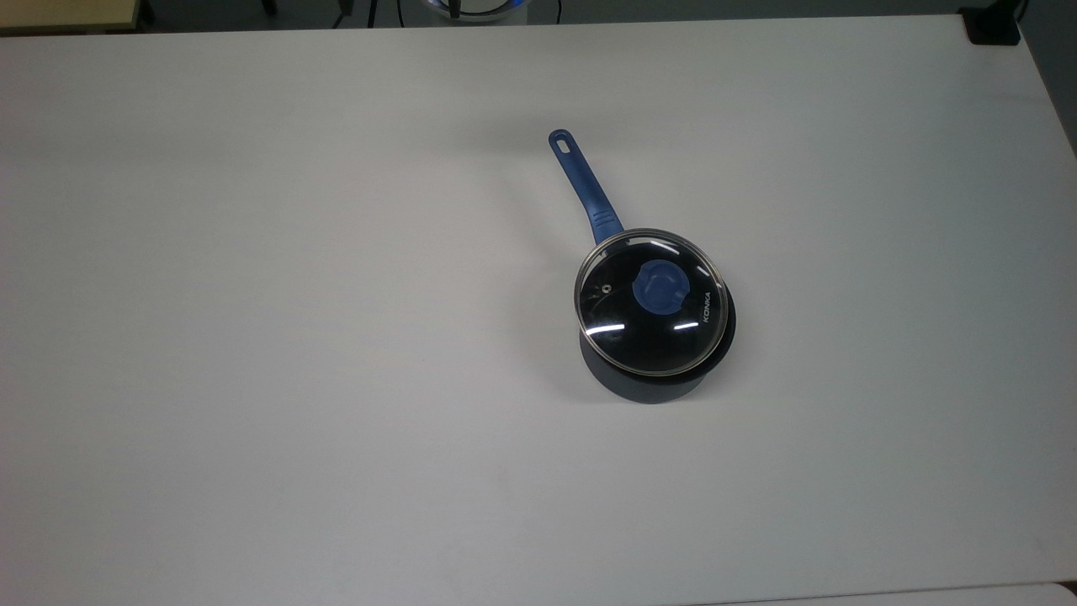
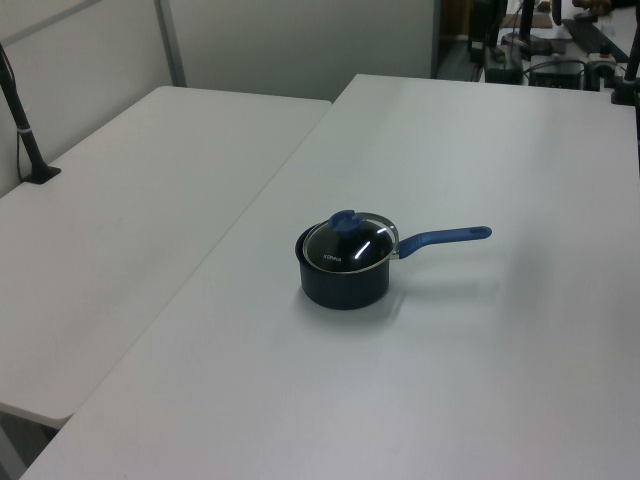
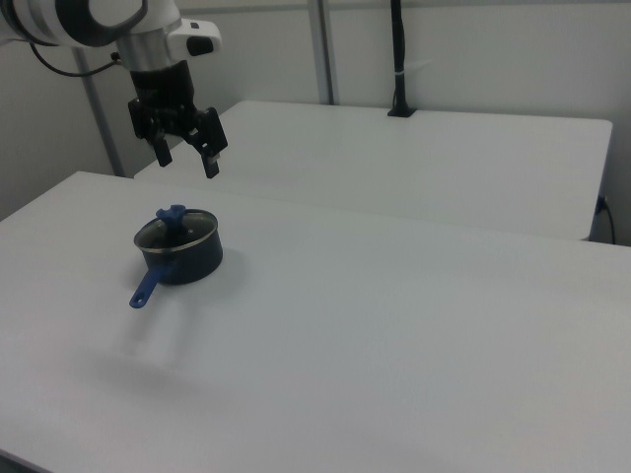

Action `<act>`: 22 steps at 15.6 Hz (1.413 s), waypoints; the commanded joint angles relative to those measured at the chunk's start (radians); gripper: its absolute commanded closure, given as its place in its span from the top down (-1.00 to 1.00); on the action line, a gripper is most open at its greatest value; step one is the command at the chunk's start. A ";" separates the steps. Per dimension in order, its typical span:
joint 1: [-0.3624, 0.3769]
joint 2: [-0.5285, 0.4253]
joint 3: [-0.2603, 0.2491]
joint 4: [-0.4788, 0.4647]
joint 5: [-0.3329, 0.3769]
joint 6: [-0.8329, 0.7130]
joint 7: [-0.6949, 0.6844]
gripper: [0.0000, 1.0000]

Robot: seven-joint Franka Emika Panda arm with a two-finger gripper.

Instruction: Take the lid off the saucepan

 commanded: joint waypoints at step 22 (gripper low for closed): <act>0.036 -0.007 -0.018 -0.011 0.017 -0.027 0.005 1.00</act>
